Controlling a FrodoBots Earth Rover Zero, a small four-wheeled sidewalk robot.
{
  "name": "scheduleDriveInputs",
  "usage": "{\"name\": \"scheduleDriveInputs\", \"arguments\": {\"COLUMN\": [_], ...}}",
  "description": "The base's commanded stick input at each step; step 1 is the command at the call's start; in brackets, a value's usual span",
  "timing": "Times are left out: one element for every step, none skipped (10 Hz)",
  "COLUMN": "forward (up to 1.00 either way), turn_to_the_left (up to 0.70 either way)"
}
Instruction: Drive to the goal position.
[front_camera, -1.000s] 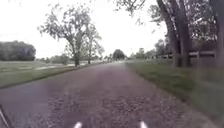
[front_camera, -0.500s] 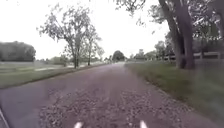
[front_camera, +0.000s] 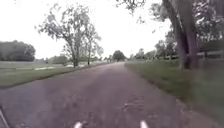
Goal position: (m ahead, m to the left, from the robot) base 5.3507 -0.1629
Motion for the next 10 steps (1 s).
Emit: {"name": "scheduleDriveInputs", "arguments": {"forward": [1.00,1.00,1.00,1.00,1.00,1.00,1.00,1.00,1.00,1.00], "turn_to_the_left": [0.00,0.00,0.00,0.00,0.00,0.00,0.00,0.00,0.00,0.00]}}
